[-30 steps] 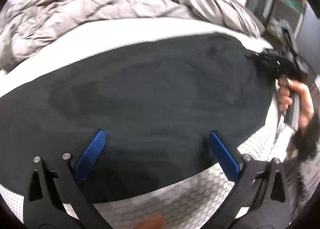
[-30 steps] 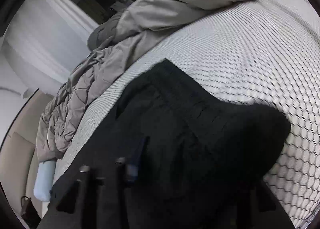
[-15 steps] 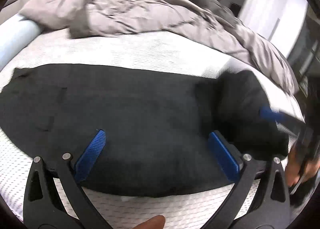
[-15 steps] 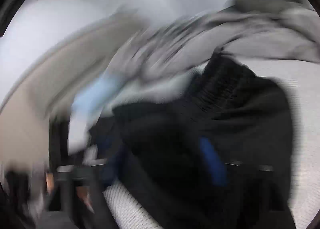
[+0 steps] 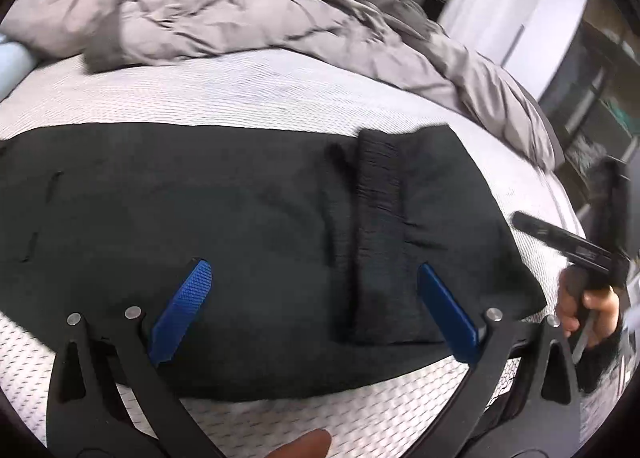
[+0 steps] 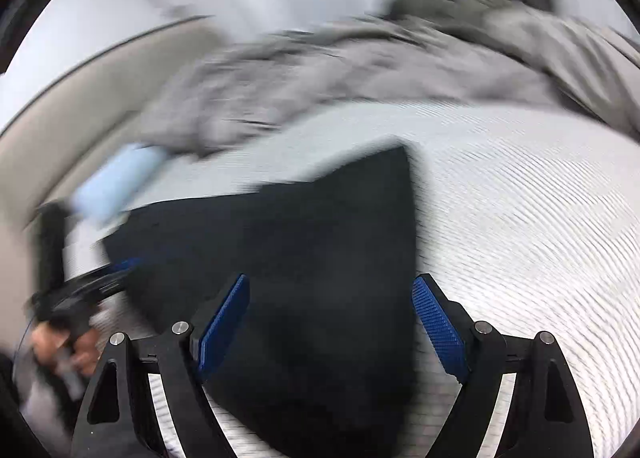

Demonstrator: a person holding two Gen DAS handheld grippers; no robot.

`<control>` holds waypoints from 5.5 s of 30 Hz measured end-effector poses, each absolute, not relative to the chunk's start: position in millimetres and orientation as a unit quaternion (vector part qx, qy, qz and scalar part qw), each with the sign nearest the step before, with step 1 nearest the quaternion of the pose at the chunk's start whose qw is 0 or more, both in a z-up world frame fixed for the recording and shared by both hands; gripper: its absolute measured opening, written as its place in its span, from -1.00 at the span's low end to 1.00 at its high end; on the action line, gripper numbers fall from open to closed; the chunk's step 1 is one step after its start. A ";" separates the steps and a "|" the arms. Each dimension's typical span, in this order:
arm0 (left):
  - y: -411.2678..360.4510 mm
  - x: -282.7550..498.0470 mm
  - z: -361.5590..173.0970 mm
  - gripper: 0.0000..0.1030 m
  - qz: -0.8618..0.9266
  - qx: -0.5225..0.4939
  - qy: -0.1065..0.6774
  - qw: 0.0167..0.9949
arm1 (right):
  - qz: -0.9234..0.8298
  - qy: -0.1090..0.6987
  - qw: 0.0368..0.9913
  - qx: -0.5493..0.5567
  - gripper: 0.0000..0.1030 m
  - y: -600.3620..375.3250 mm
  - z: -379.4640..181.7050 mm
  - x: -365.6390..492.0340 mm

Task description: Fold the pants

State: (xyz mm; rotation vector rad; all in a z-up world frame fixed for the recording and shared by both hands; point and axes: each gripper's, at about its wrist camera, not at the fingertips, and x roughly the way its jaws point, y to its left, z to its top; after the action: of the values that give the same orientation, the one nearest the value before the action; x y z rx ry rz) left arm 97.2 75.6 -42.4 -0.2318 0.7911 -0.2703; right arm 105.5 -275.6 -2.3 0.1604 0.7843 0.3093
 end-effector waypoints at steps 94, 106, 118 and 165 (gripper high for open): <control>-29.8 104.6 -47.7 0.97 -0.197 -0.142 0.438 0.866 | 0.333 0.497 0.793 0.116 -0.79 -294.4 -55.8 20.3; -60.0 77.7 -28.1 0.97 -0.252 -0.076 0.386 0.884 | 0.333 0.495 0.783 0.175 -0.40 -290.2 -57.0 55.3; -115.7 57.7 -69.5 0.98 -0.185 0.088 0.416 0.886 | 0.303 0.500 0.794 0.166 -0.12 -270.1 -56.1 86.8; -129.3 103.9 -76.0 0.99 -0.170 0.055 0.419 0.890 | 0.286 0.515 0.800 0.114 -0.07 -276.7 -45.3 185.0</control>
State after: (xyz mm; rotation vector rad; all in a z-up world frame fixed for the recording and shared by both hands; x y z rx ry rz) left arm 103.9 -129.3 -76.0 0.1152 0.8710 -0.3521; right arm 185.0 -276.7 -45.3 0.2456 1.1048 0.6137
